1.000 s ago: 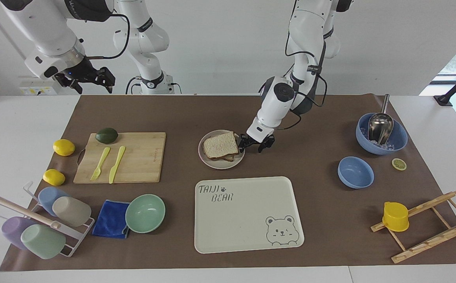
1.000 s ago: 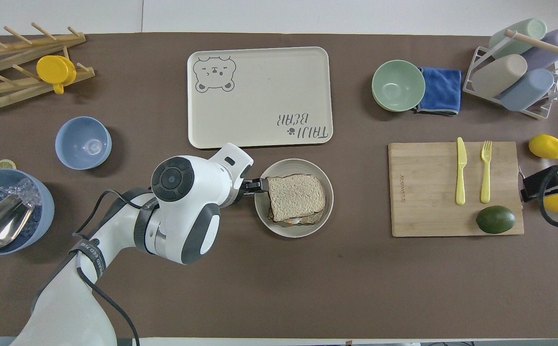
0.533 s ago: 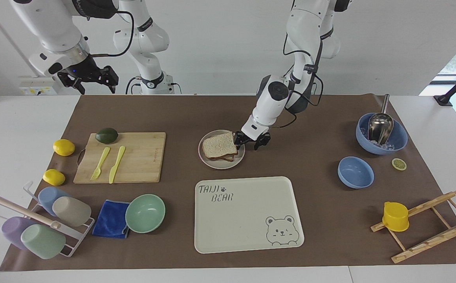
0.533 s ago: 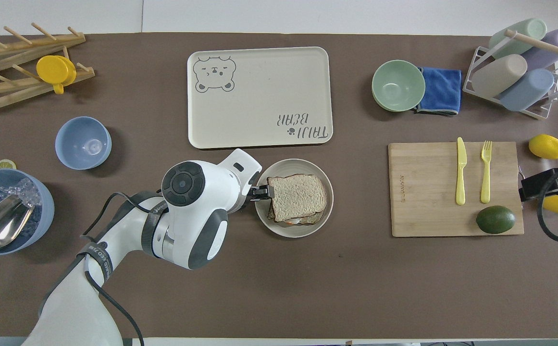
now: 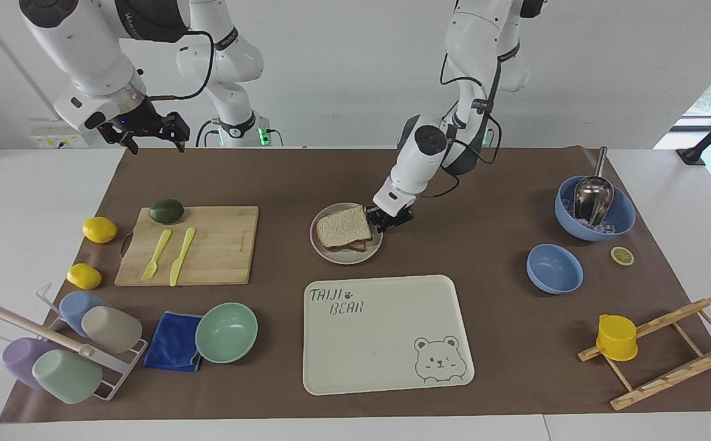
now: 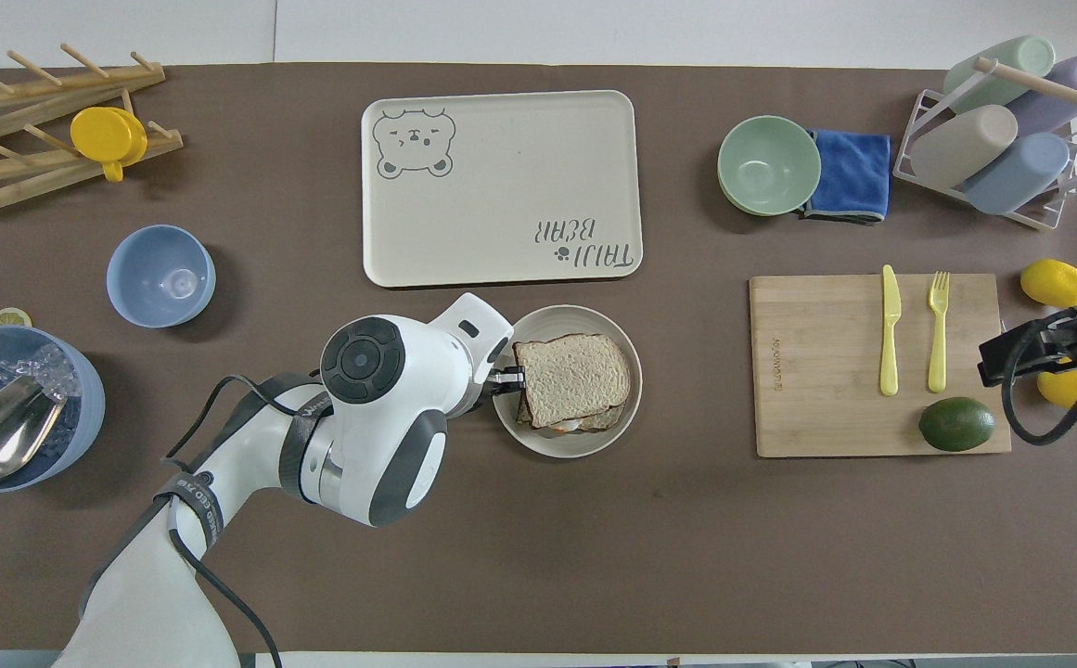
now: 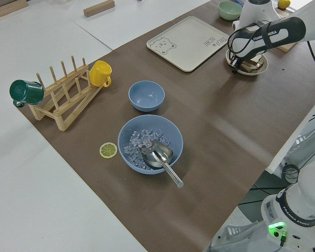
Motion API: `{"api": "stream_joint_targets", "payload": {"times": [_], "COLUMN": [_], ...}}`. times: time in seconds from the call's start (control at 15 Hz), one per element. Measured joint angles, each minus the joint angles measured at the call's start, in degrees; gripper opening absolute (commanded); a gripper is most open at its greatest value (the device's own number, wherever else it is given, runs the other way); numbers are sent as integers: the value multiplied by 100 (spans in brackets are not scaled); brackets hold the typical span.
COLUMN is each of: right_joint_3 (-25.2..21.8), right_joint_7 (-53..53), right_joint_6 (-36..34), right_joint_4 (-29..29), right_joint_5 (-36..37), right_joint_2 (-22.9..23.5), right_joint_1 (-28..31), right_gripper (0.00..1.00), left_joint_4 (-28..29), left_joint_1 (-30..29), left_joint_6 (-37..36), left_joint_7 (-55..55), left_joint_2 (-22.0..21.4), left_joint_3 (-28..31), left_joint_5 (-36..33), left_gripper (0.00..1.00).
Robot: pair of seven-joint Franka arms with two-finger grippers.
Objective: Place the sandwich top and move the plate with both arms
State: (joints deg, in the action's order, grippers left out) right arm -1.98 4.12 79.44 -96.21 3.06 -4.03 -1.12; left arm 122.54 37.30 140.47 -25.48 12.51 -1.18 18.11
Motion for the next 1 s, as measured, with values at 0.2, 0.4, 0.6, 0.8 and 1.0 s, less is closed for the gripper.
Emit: {"api": "stream_joint_targets", "payload": {"times": [0.2,0.4,0.6,0.8,1.0], "right_joint_3": [2,7,7,7,7], "right_joint_7": [0,0,0,0,0], "right_joint_6": [0,0,0,0,0], "right_joint_4": [0,0,0,0,0], "right_joint_5": [0,0,0,0,0], "right_joint_2": [0,0,0,0,0], "right_joint_1": [-8,-13,-13,-13,-13], "right_gripper": [100,100,100,100,100], "left_joint_4": [2,-7,-203,-708,-1164], "left_joint_1": [-1,-4,-104,-447,-737], "left_joint_6": [-44,-77,-422,-1101,-1394], "left_joint_7": [-51,-54,-73,-73,-80], "left_joint_2": [1,-6,-73,-165,-178], "left_joint_3": [12,23,76,120,145], "left_joint_5": [161,254,270,270,350], "left_gripper": [0,0,0,0,0]}}
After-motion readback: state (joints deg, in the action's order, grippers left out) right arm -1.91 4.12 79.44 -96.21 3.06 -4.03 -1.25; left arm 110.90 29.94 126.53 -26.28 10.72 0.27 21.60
